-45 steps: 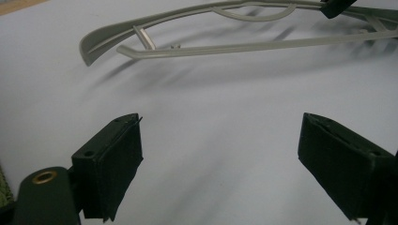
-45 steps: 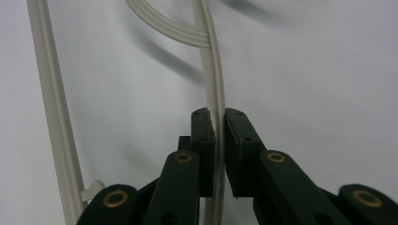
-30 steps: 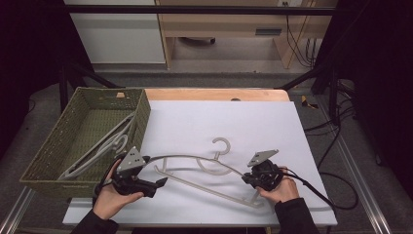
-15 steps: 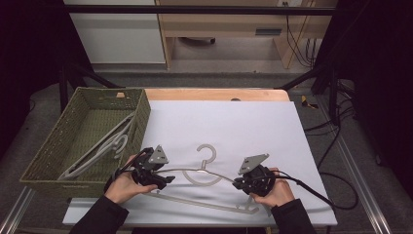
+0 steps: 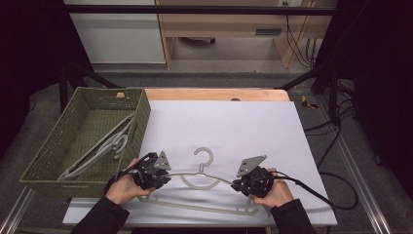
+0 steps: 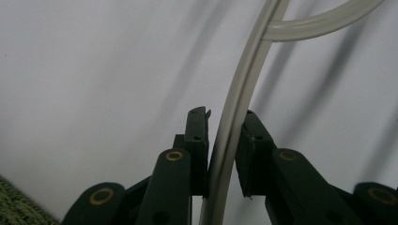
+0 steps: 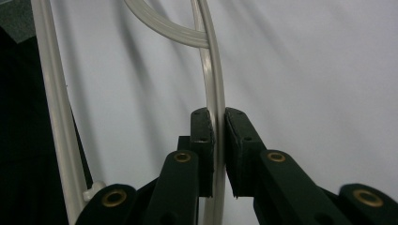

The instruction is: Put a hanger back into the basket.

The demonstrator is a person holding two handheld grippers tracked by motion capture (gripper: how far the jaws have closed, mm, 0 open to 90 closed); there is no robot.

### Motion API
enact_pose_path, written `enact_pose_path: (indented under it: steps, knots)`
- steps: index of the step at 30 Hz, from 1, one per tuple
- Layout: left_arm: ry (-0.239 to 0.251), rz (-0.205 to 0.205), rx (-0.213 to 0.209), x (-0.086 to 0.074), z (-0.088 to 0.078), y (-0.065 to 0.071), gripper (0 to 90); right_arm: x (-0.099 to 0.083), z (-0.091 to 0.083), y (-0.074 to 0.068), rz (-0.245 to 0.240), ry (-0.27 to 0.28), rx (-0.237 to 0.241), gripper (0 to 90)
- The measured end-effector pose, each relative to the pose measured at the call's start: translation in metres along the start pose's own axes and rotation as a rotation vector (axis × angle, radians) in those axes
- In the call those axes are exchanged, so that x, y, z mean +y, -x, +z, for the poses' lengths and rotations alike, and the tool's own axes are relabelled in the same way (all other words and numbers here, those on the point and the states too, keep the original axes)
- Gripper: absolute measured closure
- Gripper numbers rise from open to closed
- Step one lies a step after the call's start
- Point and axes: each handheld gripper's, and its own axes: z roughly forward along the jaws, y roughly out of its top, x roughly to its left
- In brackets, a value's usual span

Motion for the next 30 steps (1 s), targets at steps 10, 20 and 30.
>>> enact_pose_path:
  steps: [10, 20, 30]
  knots:
    - [0.050, 0.033, 0.017, -0.005, -0.009, 0.021, 80.7, -0.001, -0.003, 0.004, 0.019, 0.031, -0.070, 76.3]
    - [0.127, -0.047, 0.087, -0.008, -0.014, 0.029, 81.8, -0.006, -0.017, 0.015, 0.133, 0.189, -0.139, 50.2]
    - [0.187, -0.142, 0.157, -0.015, -0.024, 0.021, 81.8, -0.018, -0.040, 0.026, 0.260, 0.379, -0.223, 26.1]
